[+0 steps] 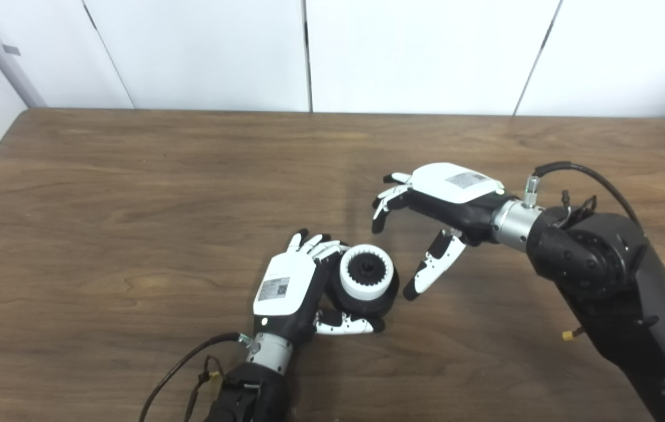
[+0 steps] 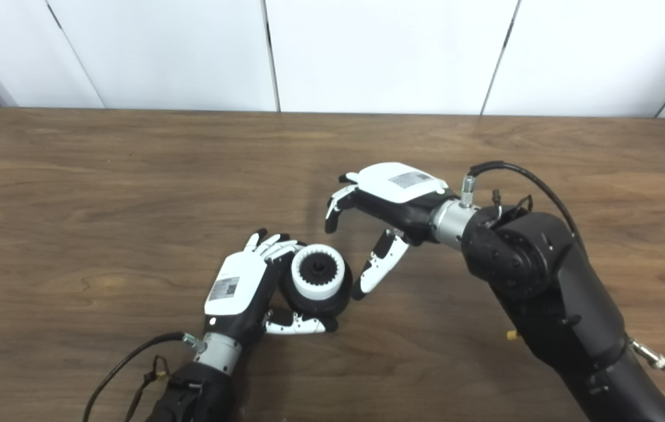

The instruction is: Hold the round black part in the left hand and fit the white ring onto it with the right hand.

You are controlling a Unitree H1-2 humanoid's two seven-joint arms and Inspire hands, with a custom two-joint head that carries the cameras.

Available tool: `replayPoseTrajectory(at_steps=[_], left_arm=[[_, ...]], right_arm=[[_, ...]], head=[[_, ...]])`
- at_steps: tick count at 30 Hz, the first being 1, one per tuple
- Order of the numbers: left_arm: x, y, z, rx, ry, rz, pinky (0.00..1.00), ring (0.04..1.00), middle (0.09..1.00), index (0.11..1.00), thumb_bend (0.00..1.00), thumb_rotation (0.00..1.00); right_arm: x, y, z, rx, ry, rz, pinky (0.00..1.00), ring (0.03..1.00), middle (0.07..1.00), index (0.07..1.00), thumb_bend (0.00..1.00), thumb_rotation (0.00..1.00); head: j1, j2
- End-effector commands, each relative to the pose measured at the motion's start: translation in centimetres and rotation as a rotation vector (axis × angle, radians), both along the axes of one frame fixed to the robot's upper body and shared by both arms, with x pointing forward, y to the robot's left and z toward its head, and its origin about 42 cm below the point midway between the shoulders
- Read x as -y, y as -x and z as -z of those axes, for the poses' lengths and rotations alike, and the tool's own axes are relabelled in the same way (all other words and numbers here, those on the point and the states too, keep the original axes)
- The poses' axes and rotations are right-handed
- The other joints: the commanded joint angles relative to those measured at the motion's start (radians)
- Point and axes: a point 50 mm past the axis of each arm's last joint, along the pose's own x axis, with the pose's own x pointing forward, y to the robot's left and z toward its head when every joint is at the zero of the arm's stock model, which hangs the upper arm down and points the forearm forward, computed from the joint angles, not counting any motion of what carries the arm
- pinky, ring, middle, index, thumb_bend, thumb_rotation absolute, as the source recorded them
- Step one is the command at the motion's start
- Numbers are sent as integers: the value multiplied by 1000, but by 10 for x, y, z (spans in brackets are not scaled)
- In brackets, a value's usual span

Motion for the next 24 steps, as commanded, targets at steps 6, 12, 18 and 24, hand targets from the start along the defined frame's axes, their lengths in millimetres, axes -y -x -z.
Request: replayPoseTrajectory(at_steps=[6,12,18,24], left_arm=[[2,14,28,-149,-104,26,1000,898,805,484,525,65],[-2,14,30,-148,-95,14,1000,896,803,485,525,65],[-4,12,32,-148,-114,-2,1000,896,805,490,523,76],[-3,9,31,-237,-212,2,1000,928,847,610,717,254]], right_arm=[[7,-5,-25,76,-10,26,916,988,867,692,1000,354],[10,-5,-28,83,-15,45,917,991,865,689,1000,349],[14,-7,-31,78,-16,65,903,995,871,700,1000,363],[14,-8,-29,81,-16,66,897,990,868,700,1000,357]], head=[[-5,1],[-9,-6],[-17,-7],[-17,-5]])
